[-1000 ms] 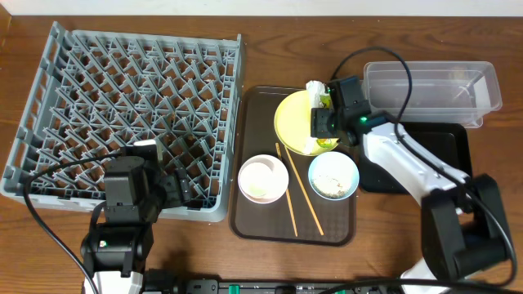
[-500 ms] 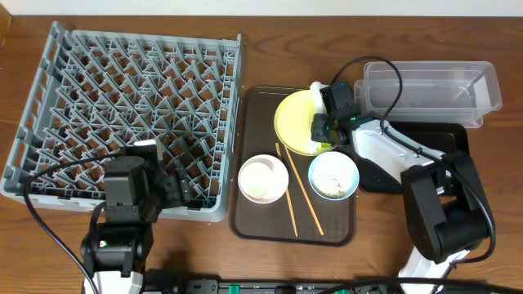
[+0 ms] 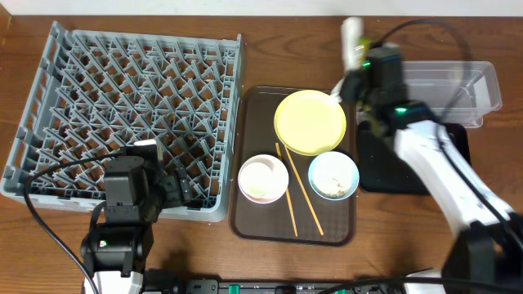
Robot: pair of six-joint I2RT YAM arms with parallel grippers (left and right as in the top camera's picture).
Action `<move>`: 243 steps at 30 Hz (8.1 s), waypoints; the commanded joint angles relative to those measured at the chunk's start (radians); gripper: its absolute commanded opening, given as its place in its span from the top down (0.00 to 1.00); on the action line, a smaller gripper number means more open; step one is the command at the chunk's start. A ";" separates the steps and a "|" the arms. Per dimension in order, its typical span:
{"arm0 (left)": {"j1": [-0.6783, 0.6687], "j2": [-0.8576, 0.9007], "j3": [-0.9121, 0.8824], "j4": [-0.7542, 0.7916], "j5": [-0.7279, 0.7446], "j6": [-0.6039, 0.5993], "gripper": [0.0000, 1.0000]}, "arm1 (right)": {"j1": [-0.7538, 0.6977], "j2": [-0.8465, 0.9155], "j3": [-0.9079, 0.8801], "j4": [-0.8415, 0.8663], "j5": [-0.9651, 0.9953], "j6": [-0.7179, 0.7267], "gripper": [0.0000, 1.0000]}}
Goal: Sort waste into correct bins and load items into the dishwasher
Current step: 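Carry the snack with the right gripper into the clear plastic bin, then grasp the rim of the blue rice bowl with the right gripper, then tip the blue bowl over the black tray to dump the rice, then carry the empty blue bowl with the right gripper onto the yellow plate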
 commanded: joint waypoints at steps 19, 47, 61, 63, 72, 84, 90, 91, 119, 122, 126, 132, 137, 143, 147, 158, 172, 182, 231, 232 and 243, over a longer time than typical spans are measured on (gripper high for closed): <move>0.003 -0.001 0.027 0.003 0.002 -0.008 0.14 | -0.211 -0.017 0.002 0.106 -0.126 -0.031 0.33; 0.003 -0.001 0.027 0.003 0.002 -0.008 0.15 | 0.300 -0.091 -0.182 -0.461 -0.264 -0.408 0.41; 0.003 -0.001 0.027 0.002 0.002 -0.008 0.14 | 0.417 0.031 -0.275 -0.333 -0.148 -0.314 0.64; 0.003 -0.001 0.027 0.003 0.002 -0.008 0.15 | 0.422 0.050 -0.275 -0.327 -0.147 -0.314 0.69; 0.003 -0.001 0.027 -0.004 0.002 -0.008 0.15 | 0.425 0.079 -0.270 -0.319 -0.145 -0.294 0.99; 0.003 -0.001 0.027 -0.004 0.002 -0.008 0.15 | 0.307 -0.172 -0.199 -0.326 -0.175 -0.223 0.99; 0.003 -0.001 0.027 -0.004 0.002 -0.008 0.15 | 0.128 -0.259 -0.200 -0.351 -0.320 -0.183 0.99; 0.003 -0.001 0.027 -0.004 0.002 -0.008 0.15 | 0.100 -0.259 -0.200 -0.354 -0.362 -0.183 0.99; 0.003 -0.001 0.027 -0.004 0.002 -0.008 0.14 | -0.536 -0.158 -0.396 -0.210 -1.142 -0.254 0.99; 0.003 -0.001 0.027 -0.004 0.002 -0.008 0.15 | -0.570 -0.126 -0.407 -0.185 -1.209 -0.254 0.99; 0.003 -0.001 0.027 -0.004 0.002 -0.008 0.15 | -0.600 -0.061 -0.408 -0.154 -1.299 -0.254 0.99; 0.003 -0.001 0.027 -0.004 0.002 -0.008 0.15 | -0.648 0.048 -0.408 -0.087 -1.463 -0.254 0.99; 0.003 -0.001 0.027 -0.004 0.002 -0.008 0.15 | -0.703 0.103 -0.408 -0.038 -1.568 -0.255 0.99; 0.003 -0.001 0.027 -0.004 0.002 -0.008 0.15 | -0.796 0.108 -0.408 -0.025 -1.619 -0.212 0.99; 0.003 -0.001 0.027 -0.004 0.002 -0.008 0.15 | -0.867 0.108 -0.408 -0.024 -1.637 -0.201 0.99; 0.003 -0.001 0.027 -0.004 0.002 -0.008 0.15 | -1.052 0.108 -0.408 -0.025 -1.676 -0.171 0.99; 0.003 -0.001 0.027 -0.004 0.002 -0.008 0.14 | -1.022 0.108 -0.408 -0.028 -1.677 0.049 0.99; 0.003 -0.001 0.027 -0.004 0.002 -0.008 0.15 | -1.002 0.108 -0.408 -0.053 -1.443 -0.091 0.99; 0.003 -0.001 0.027 -0.004 0.002 -0.008 0.15 | 0.164 -0.118 -0.107 -0.103 -0.238 -0.510 0.99; 0.003 -0.001 0.027 -0.004 0.002 -0.008 0.14 | 0.179 -0.080 -0.107 -0.081 -0.237 -0.510 0.99; 0.003 -0.001 0.027 -0.004 0.002 -0.008 0.15 | 0.264 0.194 -0.107 0.037 -0.232 -0.571 0.99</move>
